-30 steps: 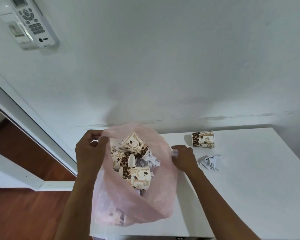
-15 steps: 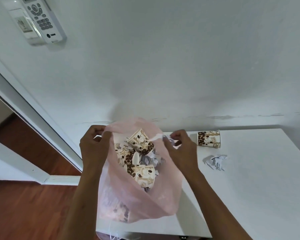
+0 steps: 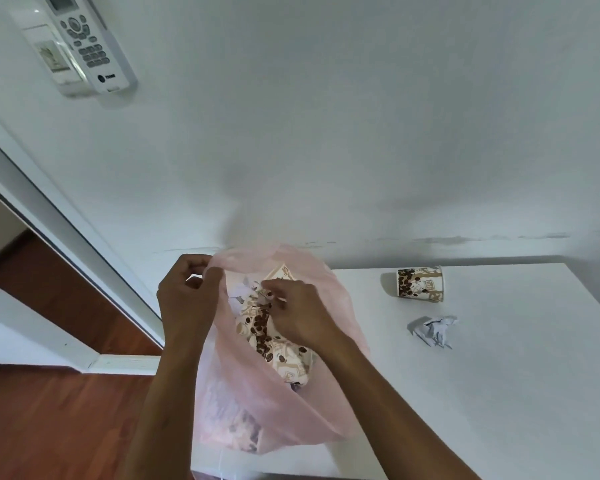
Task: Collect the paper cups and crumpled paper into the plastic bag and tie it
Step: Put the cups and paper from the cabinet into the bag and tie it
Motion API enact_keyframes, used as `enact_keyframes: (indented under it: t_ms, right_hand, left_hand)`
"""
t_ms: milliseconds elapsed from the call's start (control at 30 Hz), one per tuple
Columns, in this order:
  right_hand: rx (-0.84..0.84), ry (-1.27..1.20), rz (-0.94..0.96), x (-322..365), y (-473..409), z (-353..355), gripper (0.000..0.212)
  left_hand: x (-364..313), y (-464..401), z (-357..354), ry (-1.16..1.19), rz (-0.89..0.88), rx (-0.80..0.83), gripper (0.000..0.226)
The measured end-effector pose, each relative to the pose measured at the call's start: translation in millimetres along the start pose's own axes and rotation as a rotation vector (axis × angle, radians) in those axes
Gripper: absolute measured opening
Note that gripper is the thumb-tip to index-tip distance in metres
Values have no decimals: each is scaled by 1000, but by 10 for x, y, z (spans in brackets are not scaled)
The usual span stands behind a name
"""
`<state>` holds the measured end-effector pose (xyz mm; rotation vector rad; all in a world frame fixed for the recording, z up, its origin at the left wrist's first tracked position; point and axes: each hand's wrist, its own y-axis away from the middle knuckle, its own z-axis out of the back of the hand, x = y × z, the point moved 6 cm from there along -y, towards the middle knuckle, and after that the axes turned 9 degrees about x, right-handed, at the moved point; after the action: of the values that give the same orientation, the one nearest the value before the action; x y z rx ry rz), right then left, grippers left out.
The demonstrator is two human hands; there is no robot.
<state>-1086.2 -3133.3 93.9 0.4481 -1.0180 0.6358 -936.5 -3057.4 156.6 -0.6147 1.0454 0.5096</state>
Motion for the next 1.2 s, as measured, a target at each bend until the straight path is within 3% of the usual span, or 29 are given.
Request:
enact_keyframes:
  t_ms: [100, 200, 333, 567, 700, 900, 1067, 1200]
  right_hand:
    - [-285, -126, 0, -193, 109, 441, 32]
    - [-468, -161, 15, -428, 165, 814, 28]
    - [-610, 49, 29, -778, 164, 1123, 34]
    - [-460, 495, -380, -1811, 100, 1665, 61]
    - [-357, 462, -593, -2133, 239, 1826, 66]
    - [-425, 197, -551, -2176, 337, 1752, 80]
    - [-629, 0, -378, -1606, 423, 1732, 65]
    - [-630, -175, -183, -929, 573, 1655, 56]
  left_hand:
    - [45, -6, -13, 19, 15, 2, 17]
    - [43, 10, -107, 18, 19, 34, 13]
    - [-11, 4, -247, 9, 3, 57, 15]
    - [-108, -17, -430, 17, -32, 108, 11]
    - [-212, -36, -564, 16, -96, 143, 5]
    - [-311, -41, -623, 17, -140, 144, 5]
    - [-230, -82, -492, -41, -64, 80, 6]
    - [-204, -104, -360, -119, -29, 58, 8]
